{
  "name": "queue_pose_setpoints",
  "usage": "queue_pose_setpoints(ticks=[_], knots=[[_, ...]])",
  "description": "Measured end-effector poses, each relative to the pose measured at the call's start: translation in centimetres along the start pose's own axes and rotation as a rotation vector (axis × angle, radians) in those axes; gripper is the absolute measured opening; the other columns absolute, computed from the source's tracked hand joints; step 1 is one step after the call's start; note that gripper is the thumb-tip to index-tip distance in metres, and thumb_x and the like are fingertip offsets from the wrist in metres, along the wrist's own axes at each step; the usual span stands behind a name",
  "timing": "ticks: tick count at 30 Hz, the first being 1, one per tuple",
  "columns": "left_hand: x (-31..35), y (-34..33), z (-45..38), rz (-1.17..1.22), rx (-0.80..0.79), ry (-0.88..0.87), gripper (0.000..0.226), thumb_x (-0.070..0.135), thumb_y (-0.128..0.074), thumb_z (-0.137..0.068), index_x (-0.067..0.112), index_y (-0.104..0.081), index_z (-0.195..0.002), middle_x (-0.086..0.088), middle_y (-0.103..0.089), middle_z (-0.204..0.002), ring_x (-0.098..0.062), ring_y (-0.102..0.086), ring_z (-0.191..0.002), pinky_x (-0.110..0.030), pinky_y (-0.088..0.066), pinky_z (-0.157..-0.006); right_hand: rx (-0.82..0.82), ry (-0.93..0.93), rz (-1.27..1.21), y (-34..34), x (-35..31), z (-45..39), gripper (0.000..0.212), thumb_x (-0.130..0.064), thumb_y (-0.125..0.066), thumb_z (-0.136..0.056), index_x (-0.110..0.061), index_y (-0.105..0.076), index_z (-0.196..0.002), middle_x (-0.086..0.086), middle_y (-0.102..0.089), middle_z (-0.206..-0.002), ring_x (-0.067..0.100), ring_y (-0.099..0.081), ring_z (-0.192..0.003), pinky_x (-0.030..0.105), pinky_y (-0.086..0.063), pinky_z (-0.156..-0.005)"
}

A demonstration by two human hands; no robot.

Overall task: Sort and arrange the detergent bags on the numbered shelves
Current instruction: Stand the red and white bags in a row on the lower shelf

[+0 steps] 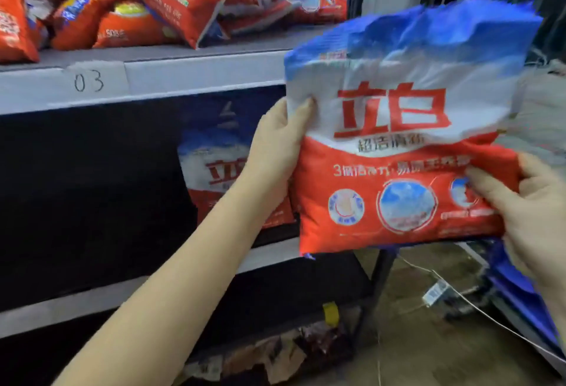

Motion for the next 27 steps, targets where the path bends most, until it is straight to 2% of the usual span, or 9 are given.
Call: queue_pose_setpoints(ticks=[3, 7, 8, 10, 14, 16, 19, 23, 27], knots=[[-5.5, 2.0, 3.9, -0.033, 0.042, 0.118, 0.027, 0.039, -0.054, -0.085, 0.019, -0.066, -0.098, -0.01, -0.071, -0.103, -0.029, -0.067, -0.099, -0.048, -0.052, -0.09, -0.145, -0.183, 0.032, -1.1, 4.8, 3.5, 0.016, -0.029, -0.07, -0.061, -0.026, -0.071, -0.077, -0.011, -0.072, -0.069, 0.0, -0.064, -0.057, 0.013, -0.052, -0.055], [-9.8, 2.6, 5.7, -0.059, 0.074, 0.229, 0.019, 0.026, -0.047, -0.099, 0.022, -0.065, -0.1, 0.004, -0.074, -0.094, -0.011, -0.07, -0.087, -0.022, -0.054, -0.07, -0.195, -0.373, 0.131, -0.8, 11.5, 3.6, 0.045, -0.041, -0.079, -0.056, -0.014, -0.066, -0.089, 0.0, -0.074, -0.078, 0.008, -0.068, -0.065, 0.021, -0.056, -0.06], [-10.8, 2.6, 5.6, -0.055, 0.085, 0.258, 0.02, 0.025, -0.045, -0.099, 0.023, -0.065, -0.1, 0.003, -0.074, -0.095, -0.01, -0.07, -0.086, -0.021, -0.053, -0.069, -0.204, -0.389, 0.144, -0.9, 13.1, 3.2, 0.035, -0.036, -0.079, -0.064, -0.014, -0.066, -0.088, 0.004, -0.074, -0.08, 0.009, -0.069, -0.066, 0.023, -0.056, -0.062], [-12.2, 2.2, 4.7, -0.048, 0.157, 0.318, 0.017, 0.028, -0.047, -0.098, 0.026, -0.063, -0.097, -0.001, -0.073, -0.097, -0.011, -0.07, -0.083, -0.024, -0.054, -0.071, -0.198, -0.424, 0.172, -1.3, 15.2, 1.7, 0.006, -0.013, -0.068, -0.082, -0.016, -0.064, -0.086, 0.008, -0.072, -0.083, 0.007, -0.068, -0.064, 0.02, -0.054, -0.058], [-14.8, 1.0, 0.8, 0.013, 0.384, 0.418, 0.016, 0.046, -0.053, -0.091, 0.031, -0.061, -0.09, 0.003, -0.071, -0.094, -0.019, -0.068, -0.089, -0.039, -0.054, -0.084, -0.164, -0.401, 0.24, -3.4, 18.1, -2.9, 0.012, -0.002, -0.058, -0.089, -0.014, -0.06, -0.086, 0.006, -0.068, -0.084, 0.006, -0.065, -0.061, 0.014, -0.049, -0.052], [-15.7, 0.4, -1.3, -0.007, 0.471, 0.397, 0.024, 0.053, -0.053, -0.089, 0.032, -0.064, -0.09, -0.001, -0.071, -0.102, -0.023, -0.067, -0.096, -0.046, -0.052, -0.091, -0.143, -0.378, 0.265, -4.4, 19.5, -4.9, 0.008, -0.006, -0.059, -0.089, -0.014, -0.058, -0.09, 0.008, -0.067, -0.089, 0.01, -0.063, -0.069, 0.016, -0.049, -0.058], [-16.5, -0.7, -3.6, 0.003, 0.563, 0.259, 0.027, 0.047, -0.049, -0.093, 0.024, -0.064, -0.09, -0.003, -0.07, -0.099, -0.025, -0.066, -0.096, -0.041, -0.053, -0.089, -0.124, -0.404, 0.188, -5.7, 21.4, -7.1, 0.013, -0.012, -0.06, -0.09, -0.013, -0.056, -0.102, 0.009, -0.066, -0.099, 0.024, -0.065, -0.086, 0.033, -0.051, -0.077], [-17.3, -1.6, -4.9, 0.097, 0.578, 0.152, 0.025, 0.041, -0.041, -0.099, 0.028, -0.062, -0.098, -0.004, -0.071, -0.101, -0.022, -0.068, -0.096, -0.038, -0.055, -0.085, -0.094, -0.479, -0.006, -7.4, 22.9, -8.2, 0.023, -0.021, -0.061, -0.09, -0.022, -0.052, -0.11, -0.001, -0.065, -0.096, 0.019, -0.065, -0.084, 0.031, -0.051, -0.074], [-18.8, -1.8, -5.2, 0.127, 0.603, 0.133, 0.026, 0.044, -0.037, -0.099, 0.033, -0.06, -0.107, -0.01, -0.07, -0.108, -0.025, -0.068, -0.1, -0.042, -0.055, -0.086, -0.025, -0.496, -0.077, -7.9, 24.6, -8.3, 0.014, -0.029, -0.058, -0.091, -0.029, -0.056, -0.105, -0.007, -0.067, -0.095, 0.015, -0.067, -0.087, 0.033, -0.054, -0.076]])
Point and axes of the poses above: each hand's wrist, its own z-axis away from the middle knuckle, its own y-axis out of the back of the hand, x = y × z, the point moved 2 cm from there along -z, towards the middle knuckle
